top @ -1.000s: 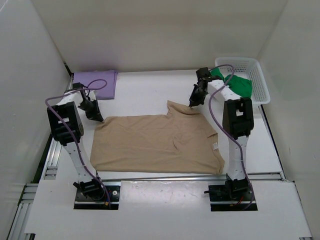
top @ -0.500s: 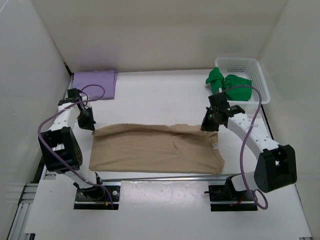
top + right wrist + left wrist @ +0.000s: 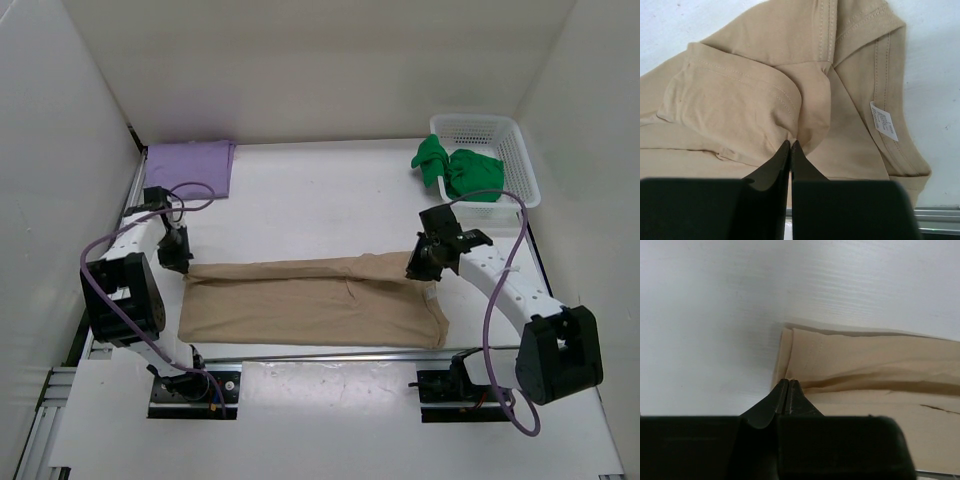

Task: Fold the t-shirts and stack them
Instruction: Fold the other side of the tshirt into a rectangle

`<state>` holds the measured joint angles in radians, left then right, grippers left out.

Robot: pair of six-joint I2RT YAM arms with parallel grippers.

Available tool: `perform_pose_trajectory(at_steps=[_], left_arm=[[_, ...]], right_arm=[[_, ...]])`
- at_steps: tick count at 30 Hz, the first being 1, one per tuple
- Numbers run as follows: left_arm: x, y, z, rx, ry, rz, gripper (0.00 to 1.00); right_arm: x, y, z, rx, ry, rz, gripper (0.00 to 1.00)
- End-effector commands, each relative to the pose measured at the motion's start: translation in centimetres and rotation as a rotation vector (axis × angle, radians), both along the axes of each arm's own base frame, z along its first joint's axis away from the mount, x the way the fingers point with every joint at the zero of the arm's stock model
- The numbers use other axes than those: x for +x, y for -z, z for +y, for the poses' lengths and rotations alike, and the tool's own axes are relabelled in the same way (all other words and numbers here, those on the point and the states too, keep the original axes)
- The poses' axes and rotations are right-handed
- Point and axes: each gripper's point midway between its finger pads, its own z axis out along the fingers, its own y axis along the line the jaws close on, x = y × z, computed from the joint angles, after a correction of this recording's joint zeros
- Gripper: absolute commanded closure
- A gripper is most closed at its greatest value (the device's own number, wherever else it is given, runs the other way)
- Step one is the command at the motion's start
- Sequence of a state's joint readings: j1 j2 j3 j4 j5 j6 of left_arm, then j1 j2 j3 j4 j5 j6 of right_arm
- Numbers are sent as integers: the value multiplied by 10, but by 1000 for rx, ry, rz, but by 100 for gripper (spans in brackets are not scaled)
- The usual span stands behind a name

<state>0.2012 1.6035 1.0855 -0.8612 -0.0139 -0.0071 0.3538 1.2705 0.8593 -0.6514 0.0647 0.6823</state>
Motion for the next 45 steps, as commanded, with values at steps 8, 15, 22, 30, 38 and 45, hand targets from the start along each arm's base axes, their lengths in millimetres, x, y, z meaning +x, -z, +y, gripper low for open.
perform_pose_trajectory(at_steps=[8, 15, 22, 30, 38, 45], left_arm=[[-32, 12, -2, 75, 29, 57, 89], [-41, 6, 13, 149, -1, 54, 87], [-27, -4, 12, 111, -11, 15, 49], [4, -55, -25, -15, 84, -129, 47], [36, -37, -174, 1, 558, -168, 43], [66, -11, -256, 30, 731, -195, 43]], right_arm=[[-21, 36, 8, 50, 19, 85, 100], [-33, 59, -1, 6, 29, 143, 100], [-34, 71, -3, -16, 34, 171, 100], [-27, 63, -5, -37, -2, 142, 100], [-24, 68, -2, -33, -5, 154, 100], [-25, 70, -2, -29, 5, 155, 100]])
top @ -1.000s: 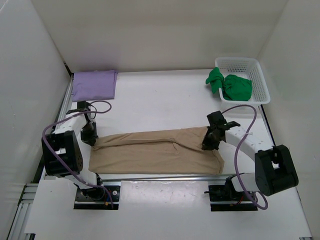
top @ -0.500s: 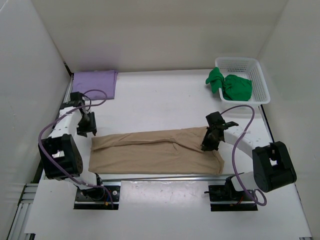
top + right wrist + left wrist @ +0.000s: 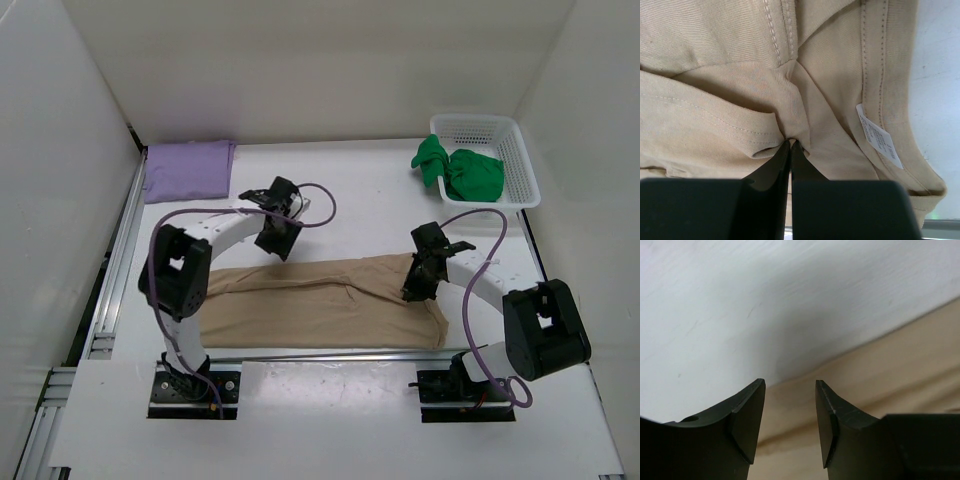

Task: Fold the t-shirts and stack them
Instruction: Fold the other side of the tshirt into a rectangle

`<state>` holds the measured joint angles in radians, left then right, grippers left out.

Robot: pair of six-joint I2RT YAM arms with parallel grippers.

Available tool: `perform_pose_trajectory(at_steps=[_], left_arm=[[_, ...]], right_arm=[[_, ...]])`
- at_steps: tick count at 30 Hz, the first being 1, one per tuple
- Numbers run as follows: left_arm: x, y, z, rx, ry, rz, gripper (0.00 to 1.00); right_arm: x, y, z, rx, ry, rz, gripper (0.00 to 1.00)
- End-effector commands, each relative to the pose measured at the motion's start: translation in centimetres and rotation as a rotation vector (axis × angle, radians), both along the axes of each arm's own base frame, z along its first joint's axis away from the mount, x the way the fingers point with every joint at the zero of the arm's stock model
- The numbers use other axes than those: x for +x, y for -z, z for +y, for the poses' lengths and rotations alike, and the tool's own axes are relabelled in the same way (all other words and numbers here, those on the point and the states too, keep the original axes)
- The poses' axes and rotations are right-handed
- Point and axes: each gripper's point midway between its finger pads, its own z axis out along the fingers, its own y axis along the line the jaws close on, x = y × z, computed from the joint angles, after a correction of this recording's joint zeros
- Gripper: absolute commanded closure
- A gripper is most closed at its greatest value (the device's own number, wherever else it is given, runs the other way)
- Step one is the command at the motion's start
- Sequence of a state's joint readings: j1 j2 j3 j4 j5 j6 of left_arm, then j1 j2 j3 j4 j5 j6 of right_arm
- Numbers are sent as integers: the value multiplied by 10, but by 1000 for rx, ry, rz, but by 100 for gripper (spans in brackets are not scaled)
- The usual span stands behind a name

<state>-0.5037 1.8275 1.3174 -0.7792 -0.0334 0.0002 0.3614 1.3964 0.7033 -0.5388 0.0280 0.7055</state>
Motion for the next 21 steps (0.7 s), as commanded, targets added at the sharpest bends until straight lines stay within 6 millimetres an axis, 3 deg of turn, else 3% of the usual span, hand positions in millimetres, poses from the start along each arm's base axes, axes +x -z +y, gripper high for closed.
perform_pose_trajectory(at_steps=[1, 5, 12, 15, 17, 21], left_arm=[[12, -11, -38, -9, 71, -92, 45], [-30, 18, -37, 65, 138, -21, 45], [-60, 29, -15, 135, 157, -9, 44], [-82, 40, -3, 172, 180, 25, 44], [-94, 35, -1, 182, 208, 3, 44], [-122, 40, 27, 228, 219, 23, 41]], right_arm=[[8, 0, 0, -7, 3, -27, 100], [5, 2, 0, -7, 13, -17, 100], [8, 2, -1, -14, 7, -30, 100], [8, 2, -1, -14, 7, -30, 100], [8, 2, -3, -23, 9, -33, 100], [9, 2, -4, -31, 12, -36, 100]])
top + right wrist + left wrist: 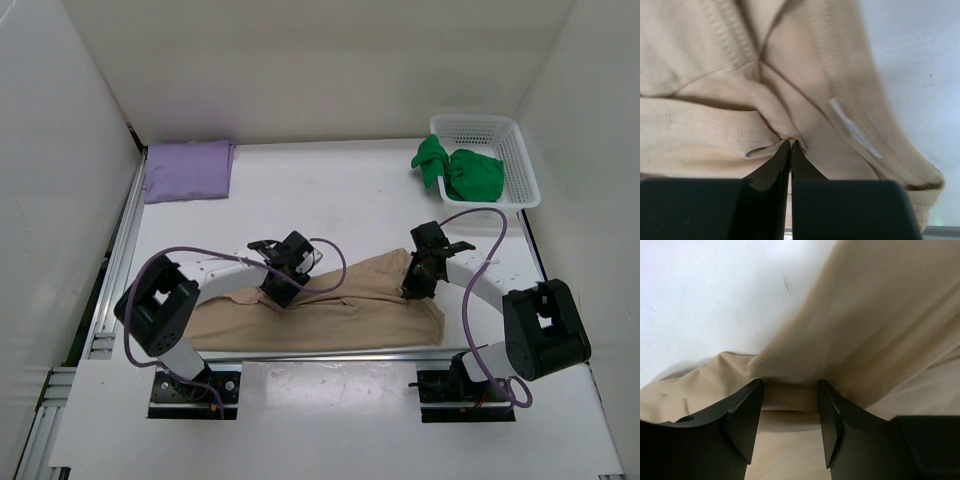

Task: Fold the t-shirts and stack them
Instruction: Fold the other side of the tshirt into a rectangle

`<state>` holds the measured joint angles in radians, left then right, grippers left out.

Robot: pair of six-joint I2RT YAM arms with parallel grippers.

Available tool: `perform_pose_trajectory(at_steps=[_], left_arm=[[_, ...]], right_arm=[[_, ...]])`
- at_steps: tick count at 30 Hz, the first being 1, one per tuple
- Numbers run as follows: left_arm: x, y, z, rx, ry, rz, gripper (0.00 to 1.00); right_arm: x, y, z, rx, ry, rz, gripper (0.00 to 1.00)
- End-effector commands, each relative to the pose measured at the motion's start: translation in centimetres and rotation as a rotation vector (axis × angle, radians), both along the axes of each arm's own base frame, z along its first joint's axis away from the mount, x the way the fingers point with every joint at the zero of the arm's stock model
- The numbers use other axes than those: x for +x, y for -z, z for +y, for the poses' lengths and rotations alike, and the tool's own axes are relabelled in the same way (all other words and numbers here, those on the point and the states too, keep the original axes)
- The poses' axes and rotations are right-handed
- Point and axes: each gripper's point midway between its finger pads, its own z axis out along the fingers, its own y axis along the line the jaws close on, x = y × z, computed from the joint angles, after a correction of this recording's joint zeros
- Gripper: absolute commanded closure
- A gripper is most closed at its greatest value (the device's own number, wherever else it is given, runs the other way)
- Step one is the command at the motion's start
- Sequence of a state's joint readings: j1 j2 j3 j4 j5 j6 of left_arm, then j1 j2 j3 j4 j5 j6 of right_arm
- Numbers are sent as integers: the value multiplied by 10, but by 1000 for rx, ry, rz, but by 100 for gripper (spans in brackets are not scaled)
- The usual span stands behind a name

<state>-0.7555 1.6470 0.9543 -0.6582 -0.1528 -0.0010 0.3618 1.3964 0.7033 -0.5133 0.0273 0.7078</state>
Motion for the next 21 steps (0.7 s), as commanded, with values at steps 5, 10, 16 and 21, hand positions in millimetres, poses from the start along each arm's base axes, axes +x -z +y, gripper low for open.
perform_pose_trajectory(at_steps=[5, 10, 16, 21], left_arm=[[-23, -5, 55, 139, -44, -16, 36], [15, -38, 65, 26, -187, -87, 16], [12, -52, 111, 54, -344, -19, 26], [-49, -8, 185, 249, -498, 110, 29]], right_arm=[[5, 2, -9, -54, 17, -28, 100], [13, -3, -13, -78, 27, -52, 100], [12, -6, -9, -61, 12, -45, 100], [10, -3, -10, -62, 31, -36, 100]])
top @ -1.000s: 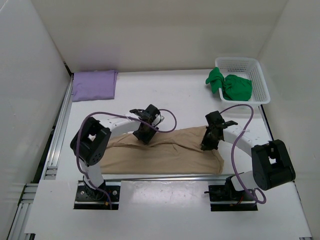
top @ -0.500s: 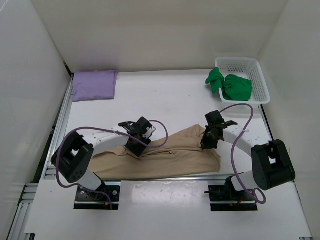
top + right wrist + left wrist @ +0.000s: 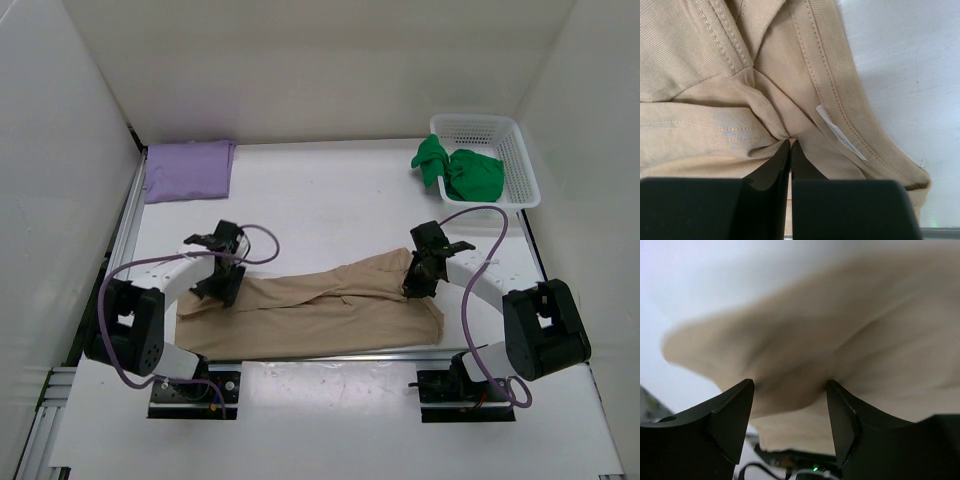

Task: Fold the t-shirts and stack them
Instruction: Fold the other side of the tshirt into a rectangle

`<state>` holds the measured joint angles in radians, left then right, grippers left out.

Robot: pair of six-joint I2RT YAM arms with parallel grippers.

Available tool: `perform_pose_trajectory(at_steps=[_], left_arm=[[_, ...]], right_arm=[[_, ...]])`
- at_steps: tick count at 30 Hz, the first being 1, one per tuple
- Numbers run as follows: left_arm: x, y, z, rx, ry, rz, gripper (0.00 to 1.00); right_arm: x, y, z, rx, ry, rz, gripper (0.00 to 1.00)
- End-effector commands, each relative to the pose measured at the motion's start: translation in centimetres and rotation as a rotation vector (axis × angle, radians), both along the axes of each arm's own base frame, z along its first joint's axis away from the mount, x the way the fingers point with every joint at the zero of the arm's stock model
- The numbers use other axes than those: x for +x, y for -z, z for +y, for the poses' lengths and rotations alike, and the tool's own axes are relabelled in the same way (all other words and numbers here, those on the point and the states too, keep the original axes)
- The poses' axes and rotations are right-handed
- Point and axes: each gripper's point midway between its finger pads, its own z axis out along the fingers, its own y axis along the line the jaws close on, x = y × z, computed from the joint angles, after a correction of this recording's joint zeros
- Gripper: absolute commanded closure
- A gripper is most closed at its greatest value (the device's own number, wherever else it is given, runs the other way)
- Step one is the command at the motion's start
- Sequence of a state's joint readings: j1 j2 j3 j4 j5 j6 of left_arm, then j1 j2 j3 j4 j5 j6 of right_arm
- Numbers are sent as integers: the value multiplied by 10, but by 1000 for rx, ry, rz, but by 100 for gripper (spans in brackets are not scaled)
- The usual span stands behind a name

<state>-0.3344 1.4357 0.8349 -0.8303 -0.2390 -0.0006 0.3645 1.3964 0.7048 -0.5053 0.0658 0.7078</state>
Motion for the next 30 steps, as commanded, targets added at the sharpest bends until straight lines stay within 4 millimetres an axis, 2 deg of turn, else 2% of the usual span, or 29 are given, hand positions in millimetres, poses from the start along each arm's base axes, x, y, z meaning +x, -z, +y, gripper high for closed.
perform_pose_trajectory(at_steps=[1, 3, 4, 5, 8, 9, 12, 13, 14, 16, 18, 21, 22, 23, 25, 26, 28, 29, 30], left_arm=[[-49, 17, 51, 153, -88, 109, 29], [-56, 26, 65, 161, -154, 108, 30], [-48, 27, 67, 150, -178, 74, 30], [-50, 32, 73, 154, -207, 95, 30], [-25, 34, 67, 104, -226, 69, 30], [-11, 31, 64, 88, -226, 42, 32], [15, 31, 58, 70, -225, 20, 32], [36, 21, 56, 60, -226, -24, 32], [46, 16, 59, 82, -232, -45, 32], [63, 4, 59, 82, -236, -86, 29], [70, -11, 60, 87, -240, -116, 23], [89, -51, 37, 38, -186, -208, 15], [99, -69, 26, 4, -163, -263, 10], [114, -92, 3, -36, -109, -321, 8], [124, -117, -43, -160, -4, -357, 7], [130, -133, -85, -231, 95, -371, 6], [120, -134, -145, -370, 234, -297, 4], [119, -132, -188, -418, 323, -250, 4], [115, -128, -212, -462, 372, -201, 5]], right_arm=[[6, -3, -8, -44, 27, -19, 100], [7, -3, -10, -55, 31, -23, 100], [6, -1, -10, -58, 31, -15, 100], [6, -1, -10, -56, 39, -14, 100], [3, 4, -9, -56, 36, 9, 100], [2, 6, -9, -60, 36, 19, 100], [9, 6, -5, -47, 32, 19, 100], [9, 6, 0, -25, 25, 31, 100], [12, 3, 2, -21, 25, 22, 100], [15, 0, 5, -8, 22, 16, 100], [14, 0, 7, 3, 18, 20, 100], [13, 0, 9, 14, 14, 25, 100], [13, -1, 10, 23, 11, 28, 100], [12, -1, 12, 31, 8, 32, 100], [16, -2, 13, 35, 8, 23, 100], [16, -2, 15, 43, 5, 26, 100], [15, 1, 15, 42, 14, 37, 100], [15, 1, 15, 42, 14, 37, 100], [15, 0, 15, 45, 25, 39, 100]])
